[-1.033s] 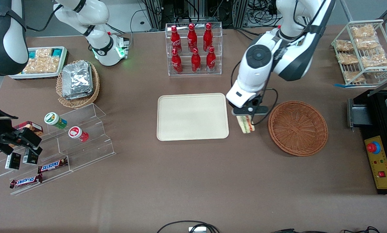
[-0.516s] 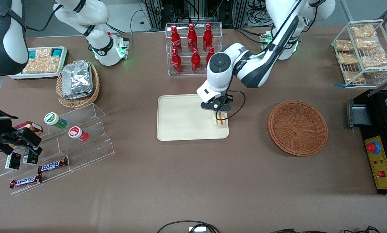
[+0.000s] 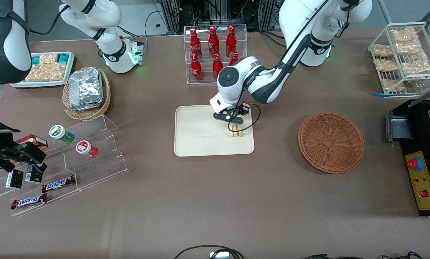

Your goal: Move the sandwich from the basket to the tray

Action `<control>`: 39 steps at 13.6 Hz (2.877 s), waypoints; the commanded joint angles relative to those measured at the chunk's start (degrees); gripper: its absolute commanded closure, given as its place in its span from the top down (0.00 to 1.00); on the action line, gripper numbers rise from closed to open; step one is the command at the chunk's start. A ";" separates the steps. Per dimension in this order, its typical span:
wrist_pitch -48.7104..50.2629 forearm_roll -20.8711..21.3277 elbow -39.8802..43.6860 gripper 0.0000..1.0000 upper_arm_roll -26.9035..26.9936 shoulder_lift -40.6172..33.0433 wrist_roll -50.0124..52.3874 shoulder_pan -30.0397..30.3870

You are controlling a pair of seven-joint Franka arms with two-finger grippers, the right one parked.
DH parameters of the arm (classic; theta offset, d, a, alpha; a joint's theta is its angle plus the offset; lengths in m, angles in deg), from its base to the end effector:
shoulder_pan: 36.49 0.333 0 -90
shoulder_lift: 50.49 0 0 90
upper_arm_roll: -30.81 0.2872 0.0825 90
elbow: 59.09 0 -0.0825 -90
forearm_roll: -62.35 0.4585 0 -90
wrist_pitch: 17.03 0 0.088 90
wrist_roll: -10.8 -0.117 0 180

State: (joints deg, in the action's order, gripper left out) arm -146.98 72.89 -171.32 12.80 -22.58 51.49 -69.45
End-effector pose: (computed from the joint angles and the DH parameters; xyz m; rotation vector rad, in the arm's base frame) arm 0.3993 -0.4944 0.1329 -3.0117 0.4321 0.1731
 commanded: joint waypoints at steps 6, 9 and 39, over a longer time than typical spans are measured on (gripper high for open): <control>-0.30 1.77 1.40 0.81 0.70 1.10 6.15 -1.05; 0.22 1.59 2.01 0.99 0.78 -1.53 8.08 -0.53; 45.40 -4.29 23.12 1.00 3.94 -21.12 -24.49 37.44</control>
State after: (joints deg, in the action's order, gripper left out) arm -101.78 70.82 -144.65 15.92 -39.37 31.25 -33.43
